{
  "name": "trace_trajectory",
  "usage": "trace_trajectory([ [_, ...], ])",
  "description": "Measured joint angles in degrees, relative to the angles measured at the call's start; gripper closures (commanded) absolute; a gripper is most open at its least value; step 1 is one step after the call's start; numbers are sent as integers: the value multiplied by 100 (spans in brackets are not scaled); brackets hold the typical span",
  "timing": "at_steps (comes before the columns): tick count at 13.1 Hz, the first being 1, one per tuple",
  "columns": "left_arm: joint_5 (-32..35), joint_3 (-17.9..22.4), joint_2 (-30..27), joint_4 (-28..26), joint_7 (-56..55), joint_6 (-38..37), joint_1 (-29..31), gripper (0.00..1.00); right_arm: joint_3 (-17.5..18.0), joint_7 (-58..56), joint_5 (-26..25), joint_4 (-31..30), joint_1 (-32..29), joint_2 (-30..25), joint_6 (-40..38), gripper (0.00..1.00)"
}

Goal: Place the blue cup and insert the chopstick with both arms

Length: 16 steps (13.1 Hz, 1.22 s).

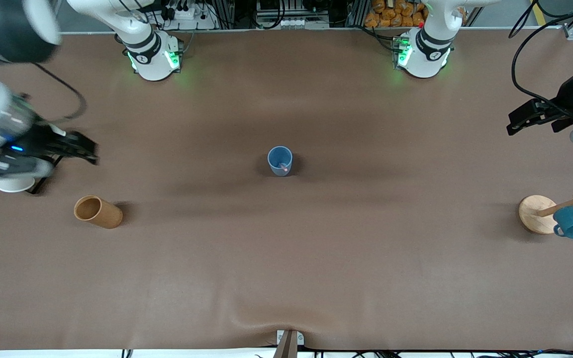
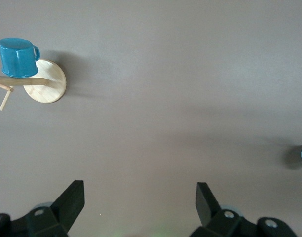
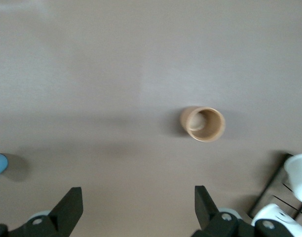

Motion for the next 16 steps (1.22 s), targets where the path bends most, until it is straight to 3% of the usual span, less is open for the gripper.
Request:
trace_trajectory([
  [5, 0, -93, -67, 1, 0, -55, -2, 0, 254, -55, 1, 13, -700, -400, -572, 0],
  [16, 97, -83, -70, 326, 0, -355, 8, 0, 252, 20, 219, 103, -1004, -430, -921, 0],
])
